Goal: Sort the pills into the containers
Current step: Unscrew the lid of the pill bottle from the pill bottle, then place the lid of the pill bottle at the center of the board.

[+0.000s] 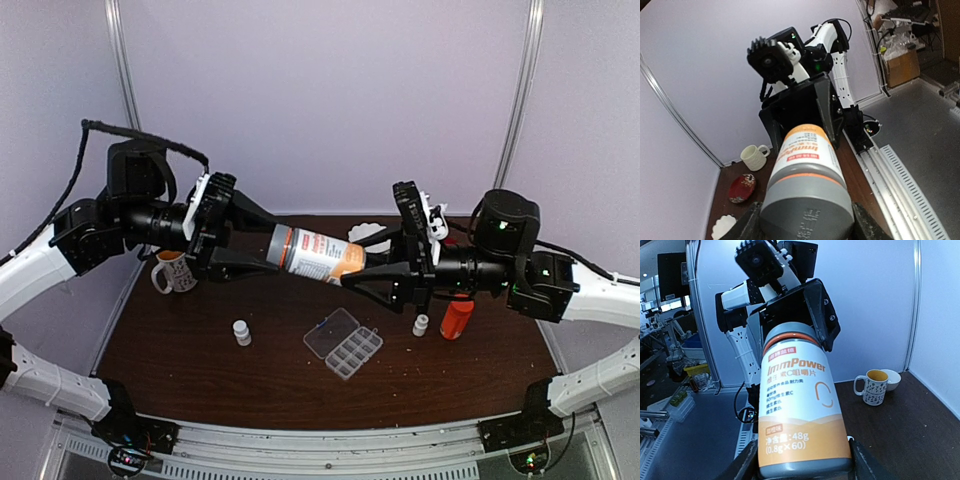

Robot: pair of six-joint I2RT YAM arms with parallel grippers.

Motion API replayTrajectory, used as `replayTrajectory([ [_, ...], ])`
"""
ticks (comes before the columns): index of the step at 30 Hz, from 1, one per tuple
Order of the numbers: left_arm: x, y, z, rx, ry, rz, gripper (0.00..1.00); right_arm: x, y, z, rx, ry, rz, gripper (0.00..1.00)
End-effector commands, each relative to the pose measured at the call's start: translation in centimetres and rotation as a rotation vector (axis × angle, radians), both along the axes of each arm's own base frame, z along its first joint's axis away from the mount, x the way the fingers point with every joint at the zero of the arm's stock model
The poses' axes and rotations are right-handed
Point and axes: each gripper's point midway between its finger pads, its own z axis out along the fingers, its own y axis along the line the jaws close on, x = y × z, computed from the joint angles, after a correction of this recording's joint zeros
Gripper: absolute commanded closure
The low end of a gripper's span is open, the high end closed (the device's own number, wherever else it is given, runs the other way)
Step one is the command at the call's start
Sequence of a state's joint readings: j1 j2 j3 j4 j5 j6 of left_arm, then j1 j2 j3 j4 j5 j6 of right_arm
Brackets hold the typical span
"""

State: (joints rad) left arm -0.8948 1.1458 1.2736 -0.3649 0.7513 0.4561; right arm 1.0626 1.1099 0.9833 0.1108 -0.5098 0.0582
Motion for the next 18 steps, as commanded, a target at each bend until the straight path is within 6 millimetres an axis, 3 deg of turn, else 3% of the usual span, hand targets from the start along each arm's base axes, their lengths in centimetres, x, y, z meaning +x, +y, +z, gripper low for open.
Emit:
replayTrajectory([
  [1, -0.8, 0.3, 4.8, -0.069, 0.327, 0.034, 0.81, 1.7, -1.3, 1.2, -0.015, -0.211, -0.127, 1.00],
  [7, 1.3, 1.0, 5.7, -0.043, 0.606, 0.228, 0.81, 3.3, -2.4, 1.3, 0.014, -0.302, -0.246, 1.00],
  [12, 1.8, 1.7, 6.5, -0.018, 0.725, 0.315, 0.81, 3.7, -3.6, 1.9, 0.075, -0.308, -0.309, 1.00],
  [18, 4.1, 3.0, 4.4, 0.012, 0.727, 0.502, 0.80, 3.7, -4.3, 1.2, 0.099, -0.233, -0.328, 1.00],
])
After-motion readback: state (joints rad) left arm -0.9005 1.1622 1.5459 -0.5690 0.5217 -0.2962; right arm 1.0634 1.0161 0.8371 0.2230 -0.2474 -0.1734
